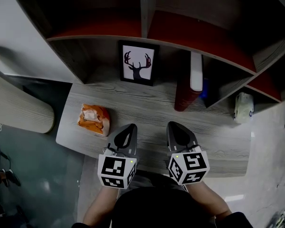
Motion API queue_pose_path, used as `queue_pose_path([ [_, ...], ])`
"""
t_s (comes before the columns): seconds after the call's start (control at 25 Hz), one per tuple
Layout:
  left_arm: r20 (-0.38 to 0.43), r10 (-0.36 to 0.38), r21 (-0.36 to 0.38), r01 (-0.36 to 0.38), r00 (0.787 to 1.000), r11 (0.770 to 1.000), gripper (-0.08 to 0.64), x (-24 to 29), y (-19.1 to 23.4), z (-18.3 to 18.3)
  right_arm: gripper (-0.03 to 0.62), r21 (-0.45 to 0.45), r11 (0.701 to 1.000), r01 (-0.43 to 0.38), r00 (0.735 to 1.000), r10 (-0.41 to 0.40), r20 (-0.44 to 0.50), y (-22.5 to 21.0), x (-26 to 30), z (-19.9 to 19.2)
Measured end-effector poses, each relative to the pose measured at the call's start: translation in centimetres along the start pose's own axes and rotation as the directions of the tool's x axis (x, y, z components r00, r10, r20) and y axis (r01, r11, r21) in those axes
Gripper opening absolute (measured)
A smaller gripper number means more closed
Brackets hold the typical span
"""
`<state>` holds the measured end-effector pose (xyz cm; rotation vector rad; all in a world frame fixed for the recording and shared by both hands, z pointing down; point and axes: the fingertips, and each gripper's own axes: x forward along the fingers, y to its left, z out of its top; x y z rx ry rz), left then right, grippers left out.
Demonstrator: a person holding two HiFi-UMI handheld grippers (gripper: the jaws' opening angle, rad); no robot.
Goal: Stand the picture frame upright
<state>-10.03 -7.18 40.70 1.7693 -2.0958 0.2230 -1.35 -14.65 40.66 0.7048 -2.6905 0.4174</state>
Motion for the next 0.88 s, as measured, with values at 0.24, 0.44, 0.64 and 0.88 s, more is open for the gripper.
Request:
queue_pose_path([
  [0.24, -0.007, 0.010, -0.012, -0.010, 1.000, 1.000, -0.003, -0.6, 0.3, -0.5, -0.002, 0.010, 1.000, 0.003, 1.000, -0.003, -0.010, 0.2, -0.4, -0.7],
  [0.44, -0.012, 0.010, -0.015, -0.011, 1.000, 1.000, -0.003, -0.8, 0.5, -0.9, -0.002, 0.008, 1.000, -0.001, 1.000, 0.001, -0.013, 0.6, -0.4, -1.1],
  [0.64, -0.015, 0.007, -0.022, -0.007, 1.000, 1.000, -0.003, -1.2, 0.3, -1.1, -0.002, 0.011, 1.000, -0.013, 1.000, 0.013, -0.021, 1.2, -0.5, -1.4],
  [0.88, -0.017, 0.006, -0.017, -0.006, 1.000, 1.000, -0.003, -1.7, 0.0, -1.0, -0.002, 0.007, 1.000, -0.024, 1.000, 0.024, -0.020, 1.8, -0.7, -1.4],
])
